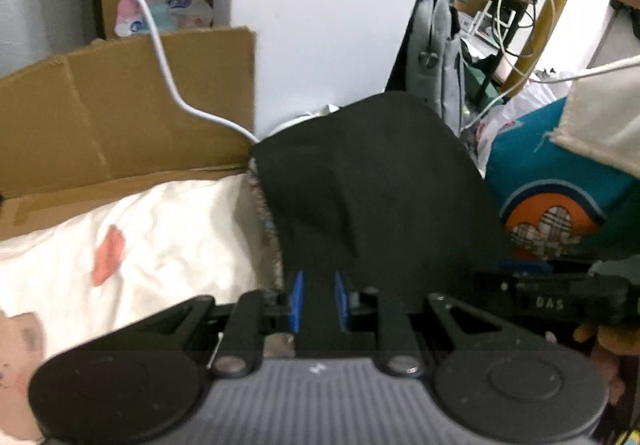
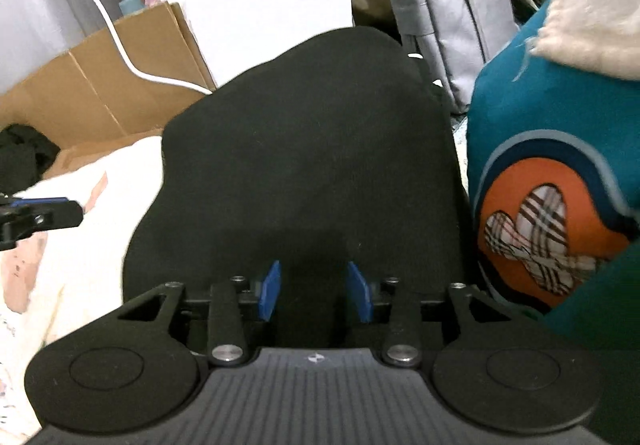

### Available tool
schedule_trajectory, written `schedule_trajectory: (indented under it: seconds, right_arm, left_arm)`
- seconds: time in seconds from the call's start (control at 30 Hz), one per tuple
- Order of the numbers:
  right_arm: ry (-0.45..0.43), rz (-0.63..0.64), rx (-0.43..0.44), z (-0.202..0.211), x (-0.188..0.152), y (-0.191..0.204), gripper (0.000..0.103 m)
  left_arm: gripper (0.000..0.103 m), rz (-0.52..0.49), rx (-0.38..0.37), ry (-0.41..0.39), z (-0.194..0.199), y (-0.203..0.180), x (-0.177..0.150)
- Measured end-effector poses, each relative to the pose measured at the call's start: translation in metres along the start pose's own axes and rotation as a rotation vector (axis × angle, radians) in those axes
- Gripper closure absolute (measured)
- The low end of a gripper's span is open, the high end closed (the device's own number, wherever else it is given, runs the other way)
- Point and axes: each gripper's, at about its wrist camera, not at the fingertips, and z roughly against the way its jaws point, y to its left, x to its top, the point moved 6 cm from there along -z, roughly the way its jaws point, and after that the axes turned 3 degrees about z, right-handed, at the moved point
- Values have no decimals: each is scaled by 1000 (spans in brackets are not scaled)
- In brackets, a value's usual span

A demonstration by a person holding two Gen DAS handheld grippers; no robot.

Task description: Fold clothes

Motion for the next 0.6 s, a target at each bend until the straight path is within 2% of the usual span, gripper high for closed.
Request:
schedule_trajectory:
  seconds: [0.1, 0.2, 0.33, 0.37, 0.47, 0.53, 0.6]
  right_arm:
    - [-7, 1, 0, 22, 3, 7, 57]
    - [-13, -6, 13, 46, 7, 16, 51]
    - [-18, 7, 12, 75, 3, 29, 30]
    - [-19, 12, 11, 82, 2, 33, 30]
    - [-21, 29, 7, 103, -2, 44, 25]
    - [-26, 36, 12, 120, -6, 51, 18]
    - [-33, 56, 17, 135, -11, 57, 15]
  left_arm:
    - [77, 0, 19, -16, 34, 7, 4]
    - [67, 46, 30, -21, 62, 16, 6]
    - [55, 73, 51, -27, 98, 22, 1]
    - [51, 74, 55, -25, 104, 23, 0]
    - [46, 71, 76, -20, 128, 24, -10]
    - [44, 84, 76, -18, 146, 22, -17]
    - [41, 83, 77, -21, 164, 19, -22]
